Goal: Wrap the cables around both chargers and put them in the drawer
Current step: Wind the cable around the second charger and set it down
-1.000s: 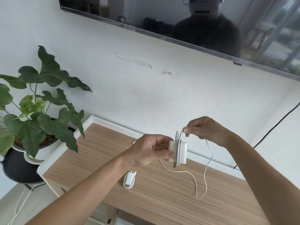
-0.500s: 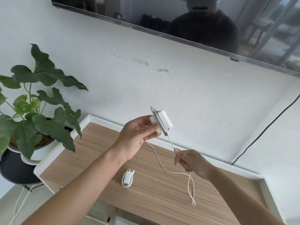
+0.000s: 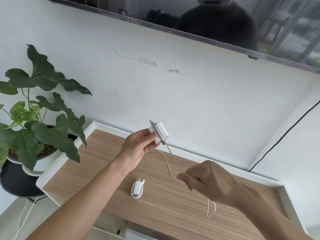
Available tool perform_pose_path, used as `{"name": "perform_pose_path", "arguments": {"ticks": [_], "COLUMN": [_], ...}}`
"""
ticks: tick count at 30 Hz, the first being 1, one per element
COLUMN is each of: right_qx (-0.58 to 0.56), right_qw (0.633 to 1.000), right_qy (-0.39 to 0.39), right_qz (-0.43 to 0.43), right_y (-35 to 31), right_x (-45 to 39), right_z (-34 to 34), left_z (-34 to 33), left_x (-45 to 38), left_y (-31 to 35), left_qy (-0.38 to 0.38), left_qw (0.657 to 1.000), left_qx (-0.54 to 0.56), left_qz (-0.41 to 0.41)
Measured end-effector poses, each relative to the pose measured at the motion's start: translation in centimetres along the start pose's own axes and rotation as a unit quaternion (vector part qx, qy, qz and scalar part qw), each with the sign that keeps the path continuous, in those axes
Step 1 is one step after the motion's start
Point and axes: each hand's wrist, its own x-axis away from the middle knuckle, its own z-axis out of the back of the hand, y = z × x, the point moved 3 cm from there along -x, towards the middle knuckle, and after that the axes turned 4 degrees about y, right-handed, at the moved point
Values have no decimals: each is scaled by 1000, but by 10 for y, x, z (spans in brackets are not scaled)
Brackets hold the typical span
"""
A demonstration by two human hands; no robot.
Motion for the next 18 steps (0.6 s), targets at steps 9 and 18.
{"name": "perform_pose_path", "arguments": {"ticks": [9, 18], "right_qx": [140, 17], "right_qw": [986, 999], "right_qy": [6, -3], "right_qz": [91, -36], "right_y": [-38, -10], "right_x": [-14, -48], "right_z": [47, 76], "left_z": [-14, -24], "left_x": [5, 20], "left_y": [-17, -23], "left_qy": [-13, -103], "left_qw": [977, 938], "left_qx": [-212, -329], "left_qz": [-14, -19]}}
